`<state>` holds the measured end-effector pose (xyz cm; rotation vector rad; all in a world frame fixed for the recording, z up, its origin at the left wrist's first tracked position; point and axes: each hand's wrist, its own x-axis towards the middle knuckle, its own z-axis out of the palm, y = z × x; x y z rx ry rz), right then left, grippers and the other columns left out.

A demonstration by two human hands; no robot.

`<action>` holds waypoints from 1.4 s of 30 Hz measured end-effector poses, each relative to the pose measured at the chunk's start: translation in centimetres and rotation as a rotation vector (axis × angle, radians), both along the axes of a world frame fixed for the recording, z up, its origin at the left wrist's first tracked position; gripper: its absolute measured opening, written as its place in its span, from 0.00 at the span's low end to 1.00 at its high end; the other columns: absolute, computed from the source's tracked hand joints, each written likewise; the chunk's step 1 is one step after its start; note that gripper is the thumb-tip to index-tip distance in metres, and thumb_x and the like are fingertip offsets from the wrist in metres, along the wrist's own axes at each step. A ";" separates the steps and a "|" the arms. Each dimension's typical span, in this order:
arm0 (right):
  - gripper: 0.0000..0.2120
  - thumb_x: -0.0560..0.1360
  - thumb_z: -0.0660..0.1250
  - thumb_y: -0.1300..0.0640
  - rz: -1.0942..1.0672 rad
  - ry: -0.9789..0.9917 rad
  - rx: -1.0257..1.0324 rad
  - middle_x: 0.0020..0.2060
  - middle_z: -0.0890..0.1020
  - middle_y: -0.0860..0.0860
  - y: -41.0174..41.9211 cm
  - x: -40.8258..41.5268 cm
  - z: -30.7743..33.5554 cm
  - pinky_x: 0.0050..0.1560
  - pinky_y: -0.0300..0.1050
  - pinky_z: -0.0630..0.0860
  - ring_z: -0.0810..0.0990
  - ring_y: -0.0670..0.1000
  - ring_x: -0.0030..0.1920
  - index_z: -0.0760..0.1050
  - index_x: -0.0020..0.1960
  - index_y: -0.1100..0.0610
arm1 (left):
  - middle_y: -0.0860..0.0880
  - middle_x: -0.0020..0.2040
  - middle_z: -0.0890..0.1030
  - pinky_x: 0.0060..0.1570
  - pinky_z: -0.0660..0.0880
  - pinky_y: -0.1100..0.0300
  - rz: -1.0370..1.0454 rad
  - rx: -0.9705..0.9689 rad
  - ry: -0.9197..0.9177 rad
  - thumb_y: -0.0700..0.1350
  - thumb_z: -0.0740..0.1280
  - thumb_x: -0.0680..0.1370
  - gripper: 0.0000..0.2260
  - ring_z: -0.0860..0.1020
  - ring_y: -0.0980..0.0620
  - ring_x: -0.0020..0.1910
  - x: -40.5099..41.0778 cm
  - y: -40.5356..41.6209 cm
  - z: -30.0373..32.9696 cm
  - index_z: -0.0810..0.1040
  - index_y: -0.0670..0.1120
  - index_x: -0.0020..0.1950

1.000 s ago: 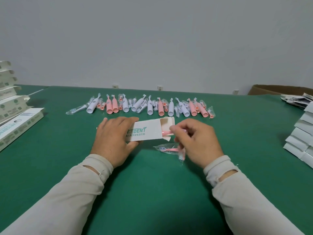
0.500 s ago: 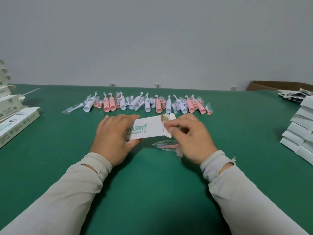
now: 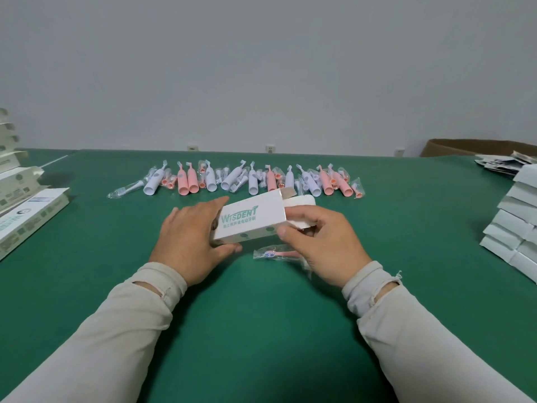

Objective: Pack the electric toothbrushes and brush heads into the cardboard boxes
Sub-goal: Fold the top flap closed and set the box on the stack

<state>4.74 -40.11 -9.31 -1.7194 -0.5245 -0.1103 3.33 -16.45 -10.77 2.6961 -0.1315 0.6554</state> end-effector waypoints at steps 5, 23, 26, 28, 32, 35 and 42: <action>0.08 0.77 0.68 0.53 0.130 0.236 0.327 0.51 0.87 0.53 0.2 -0.1 0.4 0.45 0.43 0.83 0.87 0.56 0.48 0.83 0.54 0.51 | 0.56 0.53 0.75 0.55 0.74 0.47 0.023 -0.128 0.066 0.55 0.76 0.71 0.22 0.71 0.49 0.55 0.1 0.9 -0.3 0.72 0.57 0.61; 0.20 0.74 0.71 0.58 -0.129 0.116 0.230 0.40 0.83 0.45 -2.5 1.6 1.2 0.36 0.42 0.77 0.81 0.48 0.36 0.77 0.64 0.48 | 0.50 0.48 0.77 0.43 0.77 0.44 0.222 -0.152 -0.080 0.56 0.76 0.71 0.20 0.73 0.42 0.50 0.0 1.2 0.7 0.73 0.53 0.58; 0.09 0.77 0.69 0.57 -0.403 -0.127 -0.161 0.41 0.80 0.38 -3.2 2.2 0.5 0.48 0.41 0.76 0.77 0.39 0.38 0.80 0.54 0.45 | 0.50 0.46 0.75 0.42 0.77 0.44 0.327 -0.182 -0.102 0.54 0.76 0.71 0.19 0.74 0.40 0.52 -0.1 1.7 0.9 0.73 0.52 0.57; 0.09 0.76 0.69 0.51 -0.328 -0.258 -0.438 0.47 0.80 0.37 -2.5 1.6 -0.1 0.55 0.41 0.73 0.76 0.40 0.47 0.81 0.55 0.45 | 0.48 0.48 0.76 0.43 0.77 0.43 0.339 -0.176 -0.075 0.54 0.76 0.71 0.20 0.74 0.39 0.53 -0.1 1.5 0.8 0.73 0.51 0.58; 0.16 0.76 0.66 0.42 -0.151 -0.339 -0.983 0.57 0.80 0.44 0.0 0.3 -0.1 0.64 0.50 0.70 0.72 0.51 0.59 0.81 0.61 0.47 | 0.46 0.50 0.77 0.42 0.77 0.42 0.323 -0.141 -0.030 0.56 0.76 0.71 0.21 0.74 0.40 0.51 -0.1 1.0 0.8 0.72 0.50 0.57; 0.12 0.79 0.63 0.43 -0.126 -0.411 -1.178 0.53 0.80 0.44 1.3 -0.2 0.6 0.58 0.51 0.73 0.70 0.51 0.54 0.82 0.55 0.46 | 0.48 0.51 0.77 0.43 0.77 0.42 0.316 -0.141 -0.027 0.56 0.76 0.71 0.22 0.73 0.42 0.53 -0.2 0.9 0.8 0.71 0.51 0.59; 0.07 0.79 0.67 0.55 -0.084 -0.291 -0.537 0.40 0.80 0.44 0.5 -0.7 0.6 0.39 0.43 0.72 0.73 0.42 0.32 0.71 0.51 0.43 | 0.49 0.52 0.77 0.44 0.78 0.42 0.334 -0.138 -0.033 0.57 0.75 0.72 0.20 0.73 0.43 0.53 -0.1 1.3 0.8 0.71 0.52 0.57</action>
